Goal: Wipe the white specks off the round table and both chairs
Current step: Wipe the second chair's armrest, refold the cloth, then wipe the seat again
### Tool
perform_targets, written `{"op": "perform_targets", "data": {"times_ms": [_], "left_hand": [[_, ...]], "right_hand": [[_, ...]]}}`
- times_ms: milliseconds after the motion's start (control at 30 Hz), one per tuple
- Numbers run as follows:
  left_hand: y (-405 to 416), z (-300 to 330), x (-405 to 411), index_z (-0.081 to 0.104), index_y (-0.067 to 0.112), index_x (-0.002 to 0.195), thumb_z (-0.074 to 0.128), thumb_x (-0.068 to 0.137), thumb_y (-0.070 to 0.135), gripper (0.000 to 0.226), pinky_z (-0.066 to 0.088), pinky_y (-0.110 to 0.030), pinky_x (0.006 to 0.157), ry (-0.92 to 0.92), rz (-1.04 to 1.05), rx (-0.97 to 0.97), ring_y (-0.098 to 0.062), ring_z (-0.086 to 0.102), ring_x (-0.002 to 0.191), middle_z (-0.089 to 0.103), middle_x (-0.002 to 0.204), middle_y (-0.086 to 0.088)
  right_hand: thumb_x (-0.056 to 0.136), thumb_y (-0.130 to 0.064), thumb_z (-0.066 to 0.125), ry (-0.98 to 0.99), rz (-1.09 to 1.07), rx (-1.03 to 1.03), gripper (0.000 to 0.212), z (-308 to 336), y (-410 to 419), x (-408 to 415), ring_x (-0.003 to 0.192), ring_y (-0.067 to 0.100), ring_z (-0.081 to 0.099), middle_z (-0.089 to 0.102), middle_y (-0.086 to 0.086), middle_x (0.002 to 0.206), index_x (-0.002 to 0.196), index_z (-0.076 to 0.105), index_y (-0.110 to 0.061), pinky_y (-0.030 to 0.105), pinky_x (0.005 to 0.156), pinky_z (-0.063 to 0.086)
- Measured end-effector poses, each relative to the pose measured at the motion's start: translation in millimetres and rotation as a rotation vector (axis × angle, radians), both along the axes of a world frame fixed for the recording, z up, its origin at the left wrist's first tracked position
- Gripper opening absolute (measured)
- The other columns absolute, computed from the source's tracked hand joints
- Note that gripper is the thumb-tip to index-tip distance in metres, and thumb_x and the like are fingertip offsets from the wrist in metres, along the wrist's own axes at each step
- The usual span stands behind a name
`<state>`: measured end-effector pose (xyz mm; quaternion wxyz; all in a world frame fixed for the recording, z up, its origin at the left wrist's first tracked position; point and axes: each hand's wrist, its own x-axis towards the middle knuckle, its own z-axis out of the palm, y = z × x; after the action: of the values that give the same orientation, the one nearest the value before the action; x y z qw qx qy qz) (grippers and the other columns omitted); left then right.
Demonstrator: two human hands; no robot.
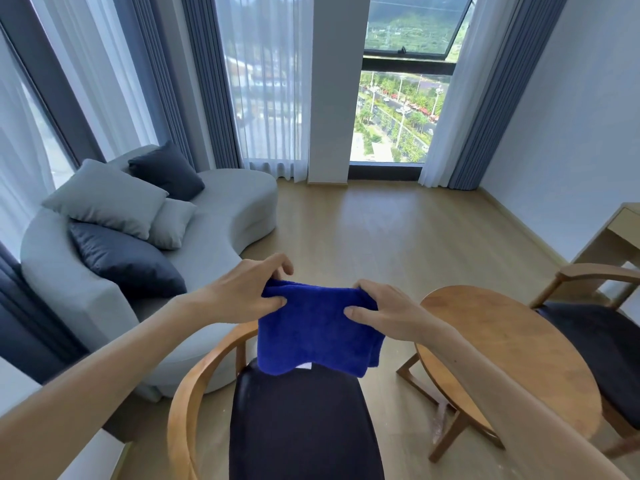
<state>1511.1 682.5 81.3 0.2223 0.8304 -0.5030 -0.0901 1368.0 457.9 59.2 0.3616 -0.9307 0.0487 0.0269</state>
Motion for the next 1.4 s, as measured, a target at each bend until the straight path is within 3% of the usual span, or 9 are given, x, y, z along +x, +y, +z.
{"op": "perform_targets", "data": {"times_ms": [433, 500, 600, 767, 933, 1067, 1167, 1300, 1400], "left_hand": [[-22.2, -20.8, -24.8, 0.048, 0.018, 0.077, 0.045, 0.092, 0.051, 0.037, 0.042, -0.03, 0.058, -0.234, 0.271, 0.146, -0.016, 0.054, 0.061, 0.052, 0.063, 0.005], [-34.3, -19.1, -34.7, 0.048, 0.015, 0.083, 0.047, 0.093, 0.04, 0.027, 0.04, -0.029, 0.056, -0.038, 0.401, 0.144, -0.018, 0.056, 0.066, 0.054, 0.07, 0.002], [-46.7, -10.9, -46.7, 0.055, 0.007, 0.092, 0.05, 0.094, 0.029, 0.023, 0.056, -0.031, 0.057, 0.656, 0.601, -0.026, -0.026, 0.068, 0.064, 0.066, 0.075, -0.01], [-37.2, 4.0, -49.2, 0.057, -0.005, 0.098, 0.04, 0.095, 0.012, 0.024, 0.057, -0.042, 0.077, 1.3, 0.632, -0.322, -0.041, 0.069, 0.087, 0.068, 0.092, -0.027], [-27.4, 1.9, -43.2, 0.063, 0.004, 0.095, 0.054, 0.085, -0.006, 0.016, 0.057, -0.039, 0.082, 1.028, 0.42, -0.31, -0.03, 0.069, 0.092, 0.072, 0.094, -0.02], [-20.7, -15.2, -34.2, 0.051, 0.022, 0.107, 0.079, 0.071, 0.031, 0.047, 0.051, -0.028, 0.077, 0.454, 0.3, -0.22, -0.013, 0.06, 0.091, 0.063, 0.099, 0.0], [-25.0, -29.4, -43.1, 0.043, 0.029, 0.131, 0.078, 0.067, 0.044, 0.074, 0.05, -0.028, 0.092, 0.605, 0.123, -0.277, -0.008, 0.056, 0.114, 0.058, 0.124, 0.008], [-37.0, -38.7, -53.7, 0.052, 0.035, 0.124, 0.071, 0.078, 0.027, 0.05, 0.057, -0.031, 0.082, 0.772, 0.224, -0.475, -0.011, 0.065, 0.1, 0.068, 0.109, 0.008], [-39.3, -57.1, -58.8, 0.054, 0.038, 0.117, 0.07, 0.086, 0.019, 0.04, 0.057, -0.026, 0.076, 0.893, 0.34, -0.54, -0.009, 0.066, 0.096, 0.069, 0.105, 0.01]], "right_hand": [[0.094, -0.027, 0.058, -0.009, -0.302, 0.053, 0.02, 1.6, 28.8, 17.2, 0.071, 0.011, 0.053, 0.061, 0.001, 0.082, 0.089, 0.061, -0.007, 0.021, 0.059, 0.041], [0.095, -0.026, 0.056, -0.013, -0.355, 0.057, 0.024, -0.9, 39.1, 22.9, 0.066, 0.012, 0.05, 0.058, 0.003, 0.077, 0.081, 0.058, -0.007, 0.023, 0.057, 0.039], [0.097, -0.029, 0.053, -0.029, -0.369, 0.211, 0.031, 3.4, 54.5, 26.6, 0.066, 0.014, 0.05, 0.054, 0.0, 0.072, 0.07, 0.05, -0.014, 0.024, 0.059, 0.038], [0.079, -0.034, 0.078, -0.002, -0.172, 0.322, 0.032, 8.1, 50.9, 17.1, 0.091, 0.012, 0.065, 0.068, -0.005, 0.098, 0.104, 0.06, -0.026, 0.024, 0.078, 0.053], [0.079, -0.01, 0.077, -0.138, -0.169, 0.3, 0.041, 10.5, 27.2, 14.0, 0.094, 0.016, 0.062, 0.065, -0.003, 0.1, 0.113, 0.057, -0.022, 0.03, 0.081, 0.053], [0.085, 0.0, 0.069, -0.186, -0.076, 0.446, 0.034, 17.5, 16.3, 10.1, 0.093, 0.012, 0.065, 0.069, 0.0, 0.1, 0.109, 0.062, -0.023, 0.023, 0.075, 0.054], [0.089, 0.0, 0.064, -0.189, -0.063, 0.553, 0.032, 17.0, 13.4, 8.7, 0.097, 0.015, 0.065, 0.07, -0.001, 0.102, 0.107, 0.062, -0.026, 0.025, 0.077, 0.055], [0.089, -0.015, 0.066, -0.198, -0.115, 0.85, 0.032, -4.1, 10.1, 6.4, 0.108, 0.022, 0.063, 0.07, 0.003, 0.112, 0.12, 0.059, -0.021, 0.031, 0.088, 0.054], [0.071, -0.046, 0.082, -0.077, -0.12, 1.082, 0.082, -40.7, 10.1, 5.9, 0.119, 0.021, 0.06, 0.062, 0.003, 0.13, 0.14, 0.043, -0.024, 0.035, 0.095, 0.052]]}}
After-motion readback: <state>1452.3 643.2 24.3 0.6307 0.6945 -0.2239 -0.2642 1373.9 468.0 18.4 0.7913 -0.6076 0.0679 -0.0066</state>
